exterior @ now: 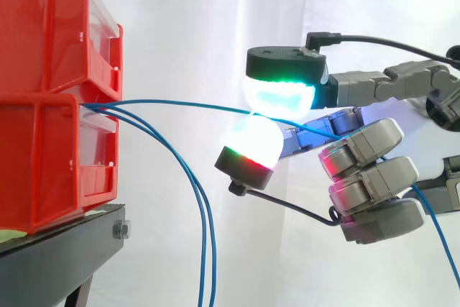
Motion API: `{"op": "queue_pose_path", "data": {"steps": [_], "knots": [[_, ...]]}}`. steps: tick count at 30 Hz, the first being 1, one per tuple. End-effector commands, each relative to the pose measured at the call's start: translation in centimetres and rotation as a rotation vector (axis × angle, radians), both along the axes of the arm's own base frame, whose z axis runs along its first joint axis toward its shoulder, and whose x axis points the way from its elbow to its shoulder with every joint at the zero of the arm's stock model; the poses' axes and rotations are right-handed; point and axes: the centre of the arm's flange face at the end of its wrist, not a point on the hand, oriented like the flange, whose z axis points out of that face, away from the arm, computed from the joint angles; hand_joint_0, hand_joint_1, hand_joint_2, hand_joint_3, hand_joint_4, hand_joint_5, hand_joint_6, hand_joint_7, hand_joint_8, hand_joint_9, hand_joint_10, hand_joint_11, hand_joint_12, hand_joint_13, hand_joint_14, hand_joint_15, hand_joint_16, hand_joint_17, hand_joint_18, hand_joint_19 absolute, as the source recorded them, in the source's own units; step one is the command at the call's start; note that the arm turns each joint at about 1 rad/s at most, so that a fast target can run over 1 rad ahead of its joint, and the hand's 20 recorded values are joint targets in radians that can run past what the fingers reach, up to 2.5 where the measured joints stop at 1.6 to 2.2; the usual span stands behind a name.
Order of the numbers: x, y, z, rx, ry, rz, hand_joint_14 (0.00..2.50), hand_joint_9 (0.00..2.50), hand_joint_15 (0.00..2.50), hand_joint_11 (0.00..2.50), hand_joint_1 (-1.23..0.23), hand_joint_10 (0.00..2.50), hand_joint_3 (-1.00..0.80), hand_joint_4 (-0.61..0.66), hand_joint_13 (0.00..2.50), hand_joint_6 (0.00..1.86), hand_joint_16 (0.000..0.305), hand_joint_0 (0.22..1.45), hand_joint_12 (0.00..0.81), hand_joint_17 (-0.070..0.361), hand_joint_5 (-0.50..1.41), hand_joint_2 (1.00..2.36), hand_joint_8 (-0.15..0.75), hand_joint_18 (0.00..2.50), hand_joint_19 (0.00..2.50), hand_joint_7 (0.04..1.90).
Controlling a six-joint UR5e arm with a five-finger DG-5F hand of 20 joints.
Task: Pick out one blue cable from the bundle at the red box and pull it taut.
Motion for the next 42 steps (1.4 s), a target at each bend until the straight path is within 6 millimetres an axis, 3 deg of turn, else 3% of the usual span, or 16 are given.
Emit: {"op": "queue_pose_path", "data": {"steps": [1,18,42], "knots": [[0.02,0.00,-0.03,0.000,0.000,0.000,0.61,1.44,1.42,1.49,-0.74,0.37,-0.11,-0.01,1.16,0.94,0.038,0.63,0.312,0.086,-0.14,1.02,0.315,1.24,1.41,0.93],[-0.01,-0.02,0.08,0.000,-0.001,-0.002,0.42,1.44,1.44,1.51,-0.74,0.29,-0.11,-0.02,1.19,0.94,0.036,0.63,0.290,0.080,-0.13,1.02,0.316,1.17,1.28,0.93],[-0.02,-0.02,-0.09,-0.001,0.002,-0.002,0.34,1.45,1.46,1.53,-0.73,0.18,-0.11,-0.02,1.21,0.94,0.033,0.62,0.276,0.075,-0.14,1.02,0.320,1.13,1.35,0.93]]}}
